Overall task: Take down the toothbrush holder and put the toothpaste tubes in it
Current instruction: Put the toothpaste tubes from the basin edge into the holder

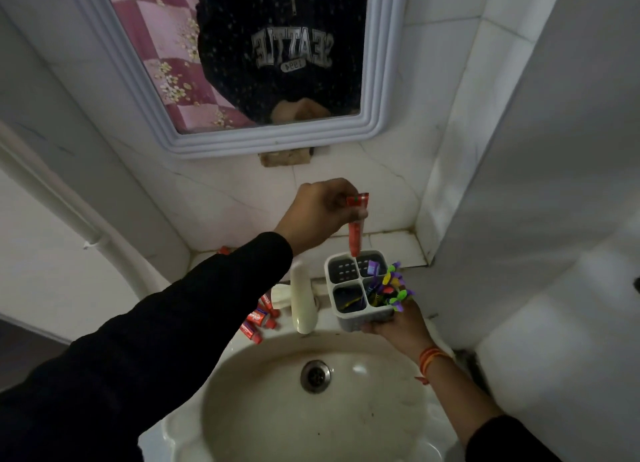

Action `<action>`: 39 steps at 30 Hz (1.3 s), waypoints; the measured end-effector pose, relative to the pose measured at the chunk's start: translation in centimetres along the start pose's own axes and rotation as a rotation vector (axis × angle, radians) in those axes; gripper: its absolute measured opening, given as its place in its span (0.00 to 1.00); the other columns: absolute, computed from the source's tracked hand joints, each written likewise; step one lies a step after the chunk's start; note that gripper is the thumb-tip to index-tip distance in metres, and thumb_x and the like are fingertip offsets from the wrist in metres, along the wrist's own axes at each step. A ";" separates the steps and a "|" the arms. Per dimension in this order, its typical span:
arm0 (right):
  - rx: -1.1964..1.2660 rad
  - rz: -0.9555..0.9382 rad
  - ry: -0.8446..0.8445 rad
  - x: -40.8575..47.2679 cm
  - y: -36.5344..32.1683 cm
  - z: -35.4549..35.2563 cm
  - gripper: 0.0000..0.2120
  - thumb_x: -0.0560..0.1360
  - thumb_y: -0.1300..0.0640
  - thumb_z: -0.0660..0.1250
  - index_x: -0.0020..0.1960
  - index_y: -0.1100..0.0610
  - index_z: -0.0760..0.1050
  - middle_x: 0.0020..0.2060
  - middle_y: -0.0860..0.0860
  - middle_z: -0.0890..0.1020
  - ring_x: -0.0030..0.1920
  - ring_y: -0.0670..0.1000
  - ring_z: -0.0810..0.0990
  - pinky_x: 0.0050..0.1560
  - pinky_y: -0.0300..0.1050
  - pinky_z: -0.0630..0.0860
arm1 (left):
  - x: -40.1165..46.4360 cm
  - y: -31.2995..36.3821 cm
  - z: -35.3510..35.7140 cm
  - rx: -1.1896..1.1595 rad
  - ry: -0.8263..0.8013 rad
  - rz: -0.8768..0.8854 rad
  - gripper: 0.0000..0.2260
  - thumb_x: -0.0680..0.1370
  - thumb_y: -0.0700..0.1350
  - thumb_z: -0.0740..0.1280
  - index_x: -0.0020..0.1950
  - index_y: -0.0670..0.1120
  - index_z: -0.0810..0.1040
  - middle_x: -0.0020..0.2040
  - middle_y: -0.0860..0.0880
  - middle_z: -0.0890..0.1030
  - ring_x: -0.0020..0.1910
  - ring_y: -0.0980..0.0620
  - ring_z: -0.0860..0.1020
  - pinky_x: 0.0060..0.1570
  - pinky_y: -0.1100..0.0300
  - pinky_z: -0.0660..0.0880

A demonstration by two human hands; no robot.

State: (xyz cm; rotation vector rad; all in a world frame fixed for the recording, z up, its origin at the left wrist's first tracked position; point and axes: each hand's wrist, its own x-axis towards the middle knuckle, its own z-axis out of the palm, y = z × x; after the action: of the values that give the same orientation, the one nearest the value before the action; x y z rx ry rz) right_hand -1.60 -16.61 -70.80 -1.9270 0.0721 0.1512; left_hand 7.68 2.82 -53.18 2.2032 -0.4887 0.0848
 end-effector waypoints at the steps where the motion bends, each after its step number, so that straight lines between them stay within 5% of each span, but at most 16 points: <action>1: -0.013 -0.004 0.000 0.0 0.0 0.0 0.33 0.55 0.67 0.82 0.58 0.59 0.77 0.46 0.39 0.82 0.47 0.28 0.78 0.42 0.23 0.73 | -0.1 0.5 0.5 0.009 -0.031 0.001 0.10 0.74 0.48 0.76 0.51 0.46 0.83 0.43 0.50 0.87 0.43 0.53 0.85 0.50 0.52 0.83; 7: -0.045 -0.031 0.000 0.0 0.2 0.4 0.36 0.54 0.62 0.83 0.60 0.57 0.77 0.49 0.42 0.82 0.52 0.40 0.79 0.46 0.21 0.72 | -0.3 0.3 4.0 0.186 -0.207 -0.041 0.08 0.75 0.48 0.76 0.50 0.46 0.88 0.42 0.50 0.87 0.42 0.53 0.84 0.47 0.58 0.80; 16: -0.026 -0.079 0.062 0.2 0.8 1.0 0.38 0.52 0.62 0.83 0.61 0.56 0.75 0.51 0.46 0.82 0.53 0.43 0.80 0.49 0.23 0.72 | 0.6 0.1 3.0 0.353 -0.514 -0.241 0.12 0.77 0.53 0.72 0.54 0.48 0.88 0.50 0.49 0.88 0.50 0.52 0.84 0.52 0.57 0.79; 20: -0.037 -0.070 0.093 0.3 1.4 1.1 0.37 0.51 0.61 0.84 0.58 0.55 0.77 0.50 0.49 0.84 0.52 0.47 0.81 0.51 0.35 0.75 | 0.3 -2.5 -0.7 0.248 -0.455 -0.365 0.08 0.77 0.46 0.71 0.53 0.47 0.88 0.42 0.53 0.87 0.43 0.56 0.84 0.47 0.64 0.78; 23: -0.051 -0.070 0.105 0.3 1.7 1.2 0.36 0.51 0.61 0.84 0.58 0.55 0.78 0.50 0.49 0.84 0.53 0.48 0.81 0.49 0.25 0.73 | -0.3 -6.1 -2.6 0.378 -0.390 -0.439 0.08 0.75 0.46 0.73 0.52 0.49 0.88 0.49 0.52 0.88 0.50 0.54 0.84 0.57 0.62 0.78; 25: -0.059 -0.071 0.097 0.4 1.9 1.2 0.36 0.52 0.61 0.84 0.58 0.55 0.78 0.50 0.48 0.84 0.53 0.47 0.81 0.49 0.24 0.72 | -0.8 -8.4 -3.2 0.511 -0.410 -0.475 0.09 0.74 0.44 0.72 0.53 0.49 0.88 0.54 0.51 0.87 0.56 0.51 0.83 0.55 0.65 0.73; 31: -0.053 -0.074 0.075 0.8 2.6 1.2 0.34 0.52 0.54 0.82 0.57 0.51 0.77 0.51 0.46 0.84 0.55 0.45 0.81 0.56 0.46 0.78 | -1.7 -14.2 -2.8 0.738 -0.447 -0.537 0.20 0.77 0.43 0.70 0.69 0.46 0.77 0.66 0.44 0.79 0.64 0.44 0.77 0.60 0.56 0.74; 36: -0.036 -0.063 0.066 1.0 3.1 1.4 0.33 0.54 0.55 0.83 0.57 0.48 0.77 0.50 0.42 0.84 0.54 0.38 0.80 0.53 0.38 0.77 | -1.8 -16.6 -0.3 0.820 -0.419 -0.483 0.21 0.78 0.37 0.66 0.71 0.46 0.75 0.69 0.43 0.76 0.68 0.42 0.75 0.66 0.51 0.72; 39: -0.037 -0.042 0.050 1.1 3.5 1.4 0.31 0.55 0.54 0.83 0.56 0.47 0.77 0.50 0.41 0.84 0.53 0.36 0.79 0.53 0.36 0.77 | -1.6 -17.3 0.9 0.928 -0.380 -0.434 0.18 0.80 0.38 0.63 0.70 0.44 0.75 0.68 0.42 0.73 0.66 0.40 0.74 0.60 0.47 0.76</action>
State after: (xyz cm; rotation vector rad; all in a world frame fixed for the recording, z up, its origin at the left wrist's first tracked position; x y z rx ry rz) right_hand -1.05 -16.48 -74.73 -1.9684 0.0624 0.0765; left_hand 12.59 12.34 -66.91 3.2142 -0.1543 -0.4293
